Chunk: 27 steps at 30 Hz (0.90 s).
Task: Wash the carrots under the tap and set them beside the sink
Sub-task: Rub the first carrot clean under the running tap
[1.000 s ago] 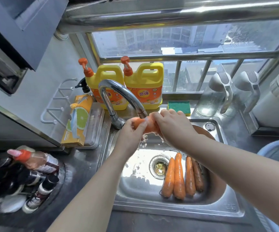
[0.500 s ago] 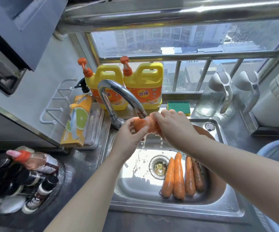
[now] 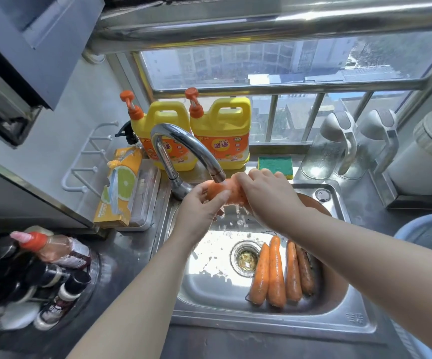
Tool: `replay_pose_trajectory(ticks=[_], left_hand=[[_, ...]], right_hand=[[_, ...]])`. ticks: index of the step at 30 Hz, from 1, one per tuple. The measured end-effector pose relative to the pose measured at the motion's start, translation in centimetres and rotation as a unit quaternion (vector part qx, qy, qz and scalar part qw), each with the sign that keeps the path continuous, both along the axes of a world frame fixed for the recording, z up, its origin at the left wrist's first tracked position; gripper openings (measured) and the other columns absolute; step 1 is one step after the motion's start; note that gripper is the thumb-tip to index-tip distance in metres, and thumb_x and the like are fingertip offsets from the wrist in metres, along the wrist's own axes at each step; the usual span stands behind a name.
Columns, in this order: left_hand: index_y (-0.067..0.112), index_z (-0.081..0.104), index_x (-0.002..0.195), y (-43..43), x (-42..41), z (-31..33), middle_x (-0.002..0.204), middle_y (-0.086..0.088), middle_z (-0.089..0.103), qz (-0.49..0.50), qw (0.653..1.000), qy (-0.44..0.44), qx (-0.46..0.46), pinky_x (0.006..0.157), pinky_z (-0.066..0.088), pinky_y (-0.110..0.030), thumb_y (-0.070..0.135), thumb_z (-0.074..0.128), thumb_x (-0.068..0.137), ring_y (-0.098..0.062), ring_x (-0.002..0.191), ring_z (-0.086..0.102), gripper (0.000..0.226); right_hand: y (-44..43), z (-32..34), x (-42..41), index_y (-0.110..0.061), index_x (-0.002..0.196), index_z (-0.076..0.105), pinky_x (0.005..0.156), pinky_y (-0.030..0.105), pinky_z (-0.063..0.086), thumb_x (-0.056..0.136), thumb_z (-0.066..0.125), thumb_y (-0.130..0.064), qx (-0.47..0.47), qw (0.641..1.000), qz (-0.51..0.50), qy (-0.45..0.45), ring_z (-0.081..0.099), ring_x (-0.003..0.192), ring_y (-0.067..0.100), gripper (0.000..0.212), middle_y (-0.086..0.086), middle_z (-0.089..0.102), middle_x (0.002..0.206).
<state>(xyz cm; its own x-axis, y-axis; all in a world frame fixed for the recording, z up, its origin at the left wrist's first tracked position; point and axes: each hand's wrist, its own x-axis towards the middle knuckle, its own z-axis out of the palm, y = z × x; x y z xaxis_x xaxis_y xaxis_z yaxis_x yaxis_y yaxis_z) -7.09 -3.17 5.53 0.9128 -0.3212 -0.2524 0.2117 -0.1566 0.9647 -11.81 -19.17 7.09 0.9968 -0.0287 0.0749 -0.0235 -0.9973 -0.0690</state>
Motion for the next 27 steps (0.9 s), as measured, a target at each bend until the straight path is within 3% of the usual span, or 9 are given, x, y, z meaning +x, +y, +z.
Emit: replay_pose_trajectory(ticks=[4,6,10,15,17,21,27], left_hand=[[0.013,0.068,0.107,-1.3,-0.6,0.3,0.082,0.0,0.067,0.075,0.997,0.001,-0.008,0.05,0.045,-0.015,0.029,0.071,0.092,-0.007,0.058,0.056,0.022],[0.018,0.067,0.105,-1.1,-0.9,0.3,0.085,0.0,0.068,0.051,0.999,-0.001,-0.014,0.054,0.047,-0.015,0.028,0.071,0.093,-0.004,0.058,0.057,0.017],[0.017,0.062,0.121,0.1,-1.0,-0.1,0.101,-0.002,0.07,-0.004,1.0,0.005,-0.021,0.063,0.05,-0.017,0.021,0.072,0.092,-0.002,0.071,0.061,0.031],[0.014,0.069,0.108,-1.3,-0.7,0.2,0.082,0.001,0.065,0.081,0.996,0.024,-0.016,0.053,0.046,-0.018,0.027,0.071,0.093,-0.009,0.059,0.053,0.02],[0.017,0.068,0.107,-1.3,-0.8,0.3,0.087,0.0,0.067,0.062,0.998,0.025,-0.016,0.054,0.047,-0.017,0.026,0.07,0.094,-0.008,0.062,0.056,0.016],[0.016,0.062,0.123,-0.2,-1.2,0.0,0.102,-0.001,0.069,0.004,1.0,0.004,-0.013,0.064,0.051,-0.017,0.02,0.072,0.092,-0.009,0.078,0.062,0.033],[0.015,0.069,0.113,-1.1,-0.8,0.1,0.09,-0.003,0.067,0.077,0.997,0.03,-0.011,0.055,0.048,-0.019,0.028,0.071,0.093,-0.01,0.059,0.056,0.024]], right_hand=[[0.3,0.1,0.0,-0.024,0.133,0.044,0.082,0.039,0.037,0.099,0.054,-0.03,-0.005,1.0,0.002,0.002,0.055,0.108,0.028,0.036,0.002,0.057,0.116],[0.1,0.1,-0.1,-0.023,0.132,0.044,0.084,0.039,0.038,0.1,0.054,-0.03,0.003,1.0,-0.001,0.011,0.055,0.11,0.028,0.034,0.003,0.057,0.117],[-0.1,0.3,-0.3,-0.022,0.133,0.044,0.086,0.04,0.038,0.101,0.05,-0.032,0.021,0.999,-0.002,0.024,0.054,0.111,0.029,0.034,0.004,0.057,0.119],[0.2,0.5,-0.1,-0.022,0.133,0.043,0.084,0.039,0.038,0.101,0.052,-0.032,0.004,1.0,0.002,0.017,0.054,0.108,0.028,0.035,0.004,0.057,0.117],[0.0,0.5,0.0,-0.022,0.132,0.044,0.084,0.04,0.038,0.101,0.052,-0.032,0.01,1.0,-0.001,0.026,0.054,0.109,0.028,0.034,0.004,0.057,0.117],[-0.3,0.6,-0.1,-0.023,0.136,0.042,0.084,0.039,0.038,0.101,0.051,-0.034,0.016,0.999,0.005,0.042,0.054,0.111,0.029,0.037,0.005,0.057,0.12],[0.2,0.7,0.1,-0.022,0.131,0.044,0.082,0.039,0.038,0.101,0.052,-0.033,-0.002,0.999,0.014,0.035,0.055,0.107,0.028,0.033,0.004,0.058,0.115]])
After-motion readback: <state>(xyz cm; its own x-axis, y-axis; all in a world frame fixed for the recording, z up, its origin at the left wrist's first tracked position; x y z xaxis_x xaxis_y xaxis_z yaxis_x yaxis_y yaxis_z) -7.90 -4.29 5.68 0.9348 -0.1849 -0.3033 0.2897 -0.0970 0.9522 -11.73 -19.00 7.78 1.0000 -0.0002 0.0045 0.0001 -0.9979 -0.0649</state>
